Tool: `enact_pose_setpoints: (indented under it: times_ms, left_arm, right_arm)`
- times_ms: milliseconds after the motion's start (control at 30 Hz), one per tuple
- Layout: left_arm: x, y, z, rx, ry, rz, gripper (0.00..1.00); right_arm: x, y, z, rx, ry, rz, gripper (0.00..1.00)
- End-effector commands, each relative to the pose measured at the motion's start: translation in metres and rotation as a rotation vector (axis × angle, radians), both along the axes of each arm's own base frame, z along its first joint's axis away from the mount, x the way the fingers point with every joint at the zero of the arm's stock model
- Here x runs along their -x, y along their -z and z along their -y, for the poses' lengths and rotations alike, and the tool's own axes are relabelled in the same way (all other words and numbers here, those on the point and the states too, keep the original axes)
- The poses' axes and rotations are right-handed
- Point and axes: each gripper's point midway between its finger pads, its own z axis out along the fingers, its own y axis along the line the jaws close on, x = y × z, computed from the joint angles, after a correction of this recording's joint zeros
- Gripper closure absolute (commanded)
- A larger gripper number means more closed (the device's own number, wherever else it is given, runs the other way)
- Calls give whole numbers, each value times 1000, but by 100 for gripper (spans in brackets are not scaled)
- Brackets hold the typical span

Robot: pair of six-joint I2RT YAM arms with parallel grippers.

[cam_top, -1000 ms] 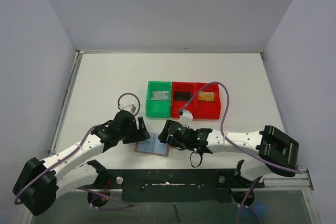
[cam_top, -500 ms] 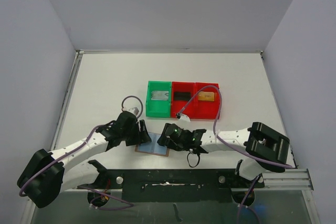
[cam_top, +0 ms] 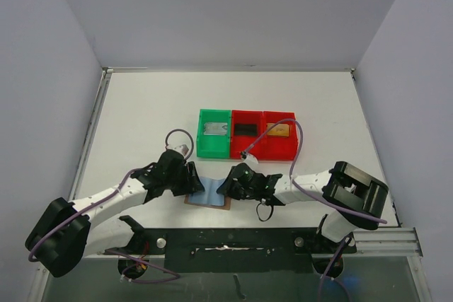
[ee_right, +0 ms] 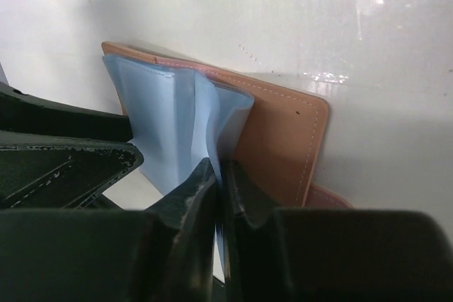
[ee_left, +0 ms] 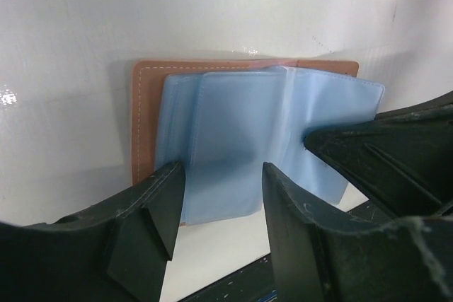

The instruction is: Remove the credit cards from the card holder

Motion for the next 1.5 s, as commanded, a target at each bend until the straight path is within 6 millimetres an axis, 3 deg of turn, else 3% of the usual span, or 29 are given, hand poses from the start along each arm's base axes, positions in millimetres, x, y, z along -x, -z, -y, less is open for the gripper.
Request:
enact_pose_setpoints:
  times_ms: [0, 300, 467, 733, 933, 1200, 1467]
  left_arm:
    - [9, 9, -2, -4, 2, -38, 53]
    - [-5, -1, -19, -96, -70, 16, 42]
    - [-7, -1, -21, -129, -67, 12, 41]
    - [-19, -19, -19, -125, -77, 72, 40]
    - [-13, -8, -15, -111, -59, 38, 41]
    - [0, 1, 4, -15, 3, -14, 59]
    - [2, -13, 26, 122, 38, -5, 80]
  right_arm:
    - [-9, -29, -24, -149, -25, 51, 96]
    - [-4, -7, -7, -61, 8, -7, 96]
    - [-1, -1, -9, -53, -1, -23, 95]
    - [0, 0, -10, -45, -7, -28, 95]
    - [-1, -1, -11, -51, -11, -25, 95]
    - [1, 1, -15, -53, -25, -32, 95]
    - [0, 2, -14, -55, -25, -38, 95]
